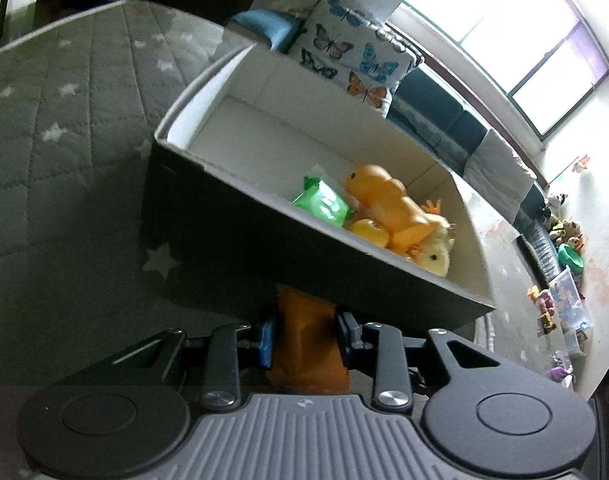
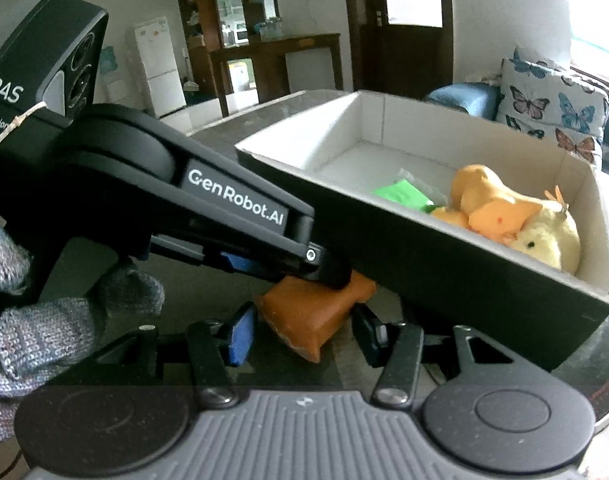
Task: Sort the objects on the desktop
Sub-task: 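Move the left gripper down to the orange block beside the box, then lift the orange block with the left gripper over the box, then open the left gripper to release the orange block into the box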
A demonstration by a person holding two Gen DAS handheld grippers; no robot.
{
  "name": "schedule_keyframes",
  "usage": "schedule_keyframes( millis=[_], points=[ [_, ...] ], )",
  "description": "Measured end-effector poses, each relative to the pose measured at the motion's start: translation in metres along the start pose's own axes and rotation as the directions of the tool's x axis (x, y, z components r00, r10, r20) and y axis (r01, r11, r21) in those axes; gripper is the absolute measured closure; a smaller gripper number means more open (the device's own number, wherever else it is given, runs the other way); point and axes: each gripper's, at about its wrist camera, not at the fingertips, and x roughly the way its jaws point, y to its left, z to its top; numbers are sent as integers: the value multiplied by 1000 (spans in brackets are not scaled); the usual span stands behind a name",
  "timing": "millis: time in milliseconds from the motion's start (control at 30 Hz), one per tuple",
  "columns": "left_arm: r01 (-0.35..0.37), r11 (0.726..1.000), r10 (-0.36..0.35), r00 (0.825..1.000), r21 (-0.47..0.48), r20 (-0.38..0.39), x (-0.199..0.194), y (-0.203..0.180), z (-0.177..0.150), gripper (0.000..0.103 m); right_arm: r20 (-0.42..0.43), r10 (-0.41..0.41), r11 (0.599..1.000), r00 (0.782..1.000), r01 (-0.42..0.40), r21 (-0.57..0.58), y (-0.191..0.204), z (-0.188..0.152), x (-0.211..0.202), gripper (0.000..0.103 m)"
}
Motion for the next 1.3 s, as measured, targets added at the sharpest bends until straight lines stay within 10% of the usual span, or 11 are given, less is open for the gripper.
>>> schedule_keyframes(
  millis=[433,933,1300],
  points=[
    [46,996,-58,984,76,167,-34,-31,51,71,179,-29,997,983,43,-71,-4,57,-36,51],
    [9,1000,-10,996,10,93,37,-1,92,71,70,-30,1000,997,30,5,-47,85,40,51],
    [-13,1000,11,991,13,134,15,4,78,71,65,-34,999,997,35,-13,-45,79,34,50]
  ],
)
